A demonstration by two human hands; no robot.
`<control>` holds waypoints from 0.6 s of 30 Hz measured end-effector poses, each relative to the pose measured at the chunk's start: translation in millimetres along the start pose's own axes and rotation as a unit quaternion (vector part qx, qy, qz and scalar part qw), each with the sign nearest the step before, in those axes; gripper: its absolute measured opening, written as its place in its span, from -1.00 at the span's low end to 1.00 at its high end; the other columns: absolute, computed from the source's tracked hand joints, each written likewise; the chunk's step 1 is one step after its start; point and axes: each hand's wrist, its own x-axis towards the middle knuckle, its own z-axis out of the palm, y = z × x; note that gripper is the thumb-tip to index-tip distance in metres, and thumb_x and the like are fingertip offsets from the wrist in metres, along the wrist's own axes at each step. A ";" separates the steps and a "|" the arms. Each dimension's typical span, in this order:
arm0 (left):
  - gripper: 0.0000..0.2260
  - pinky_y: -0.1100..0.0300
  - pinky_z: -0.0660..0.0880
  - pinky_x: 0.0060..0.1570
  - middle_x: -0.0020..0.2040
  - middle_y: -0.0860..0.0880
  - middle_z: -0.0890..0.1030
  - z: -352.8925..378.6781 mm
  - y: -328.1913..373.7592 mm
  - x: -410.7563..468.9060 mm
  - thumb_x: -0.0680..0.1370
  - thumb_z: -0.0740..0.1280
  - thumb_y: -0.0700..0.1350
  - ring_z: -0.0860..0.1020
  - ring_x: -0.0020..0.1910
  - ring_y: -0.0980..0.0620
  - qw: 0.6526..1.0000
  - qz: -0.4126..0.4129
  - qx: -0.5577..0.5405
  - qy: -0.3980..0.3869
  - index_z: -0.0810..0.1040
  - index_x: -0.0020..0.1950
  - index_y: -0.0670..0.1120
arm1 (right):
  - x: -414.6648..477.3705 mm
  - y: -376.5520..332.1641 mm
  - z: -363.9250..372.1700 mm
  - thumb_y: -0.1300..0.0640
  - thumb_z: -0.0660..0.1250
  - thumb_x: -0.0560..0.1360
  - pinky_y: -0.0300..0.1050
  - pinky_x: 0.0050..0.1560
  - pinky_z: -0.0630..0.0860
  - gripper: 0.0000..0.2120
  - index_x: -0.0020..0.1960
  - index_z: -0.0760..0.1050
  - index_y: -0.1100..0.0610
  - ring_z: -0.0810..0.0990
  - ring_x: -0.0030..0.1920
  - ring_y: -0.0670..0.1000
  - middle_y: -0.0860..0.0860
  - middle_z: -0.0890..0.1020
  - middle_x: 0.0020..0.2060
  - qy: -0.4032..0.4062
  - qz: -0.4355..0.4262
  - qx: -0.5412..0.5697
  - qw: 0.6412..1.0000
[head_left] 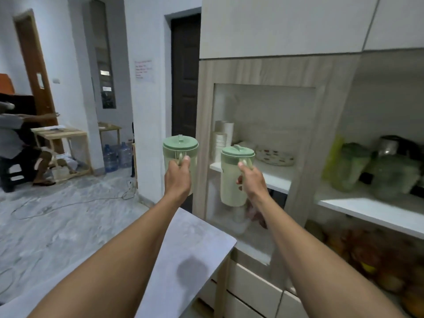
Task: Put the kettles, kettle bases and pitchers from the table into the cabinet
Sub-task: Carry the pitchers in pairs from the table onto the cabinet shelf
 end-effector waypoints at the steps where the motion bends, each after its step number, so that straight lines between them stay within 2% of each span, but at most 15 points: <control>1: -0.65 -0.05 0.47 0.05 0.02 -0.13 0.59 2.2 7.0 -6.9 0.62 0.12 0.17 0.56 0.04 -0.14 1.000 0.002 -0.007 -0.007 0.46 0.13 -0.09 | -7.4 -4.8 -10.6 -0.13 0.27 0.61 -0.05 -0.15 0.49 -0.64 0.15 0.54 0.17 0.58 -0.23 0.02 0.03 0.58 -0.27 0.005 -0.004 -0.003 1.000; 5: -0.59 -0.03 0.46 0.01 0.02 -0.15 0.61 19.8 30.9 -51.7 0.59 0.12 0.20 0.57 0.03 -0.15 0.999 0.005 -0.025 -0.042 0.48 0.13 -0.11 | -43.7 -16.8 -65.2 -0.16 0.30 0.56 -0.01 -0.13 0.50 -0.66 0.08 0.53 0.11 0.59 -0.27 0.02 0.00 0.58 -0.34 0.049 -0.004 0.004 0.999; 8: -0.59 -0.02 0.47 -0.01 0.03 -0.16 0.61 32.9 45.1 -92.3 0.59 0.12 0.20 0.59 0.04 -0.17 0.996 0.009 -0.036 -0.078 0.49 0.15 -0.11 | -73.5 -19.3 -105.9 -0.13 0.31 0.59 -0.06 -0.19 0.47 -0.71 0.05 0.51 0.11 0.57 -0.31 0.00 0.00 0.57 -0.36 0.076 -0.005 0.000 0.997; 13: -0.52 -0.17 0.50 0.18 0.07 -0.20 0.61 54.2 76.6 -159.2 0.51 0.11 0.25 0.58 0.09 -0.22 0.989 0.014 -0.066 -0.128 0.49 0.15 -0.10 | -127.3 -24.0 -178.6 -0.10 0.26 0.63 -0.09 -0.24 0.46 -0.67 0.17 0.51 0.16 0.57 -0.26 -0.01 0.03 0.57 -0.26 0.112 0.010 -0.025 0.993; 16: -0.57 -0.15 0.50 0.18 0.10 -0.20 0.59 71.2 92.9 -193.2 0.58 0.12 0.21 0.56 0.09 -0.21 0.985 0.019 -0.077 -0.155 0.47 0.18 -0.12 | -153.5 -29.2 -220.6 -0.10 0.27 0.63 -0.07 -0.20 0.49 -0.62 0.22 0.52 0.20 0.58 -0.24 -0.01 0.02 0.57 -0.26 0.142 0.008 -0.033 0.989; 18: -0.51 -0.17 0.50 0.17 0.09 -0.21 0.60 85.9 105.2 -213.0 0.52 0.11 0.27 0.57 0.08 -0.23 0.981 0.021 -0.083 -0.176 0.47 0.16 -0.10 | -168.6 -34.5 -249.2 -0.10 0.27 0.63 -0.04 -0.15 0.51 -0.60 0.23 0.51 0.21 0.59 -0.23 -0.01 0.02 0.57 -0.25 0.160 0.007 -0.038 0.986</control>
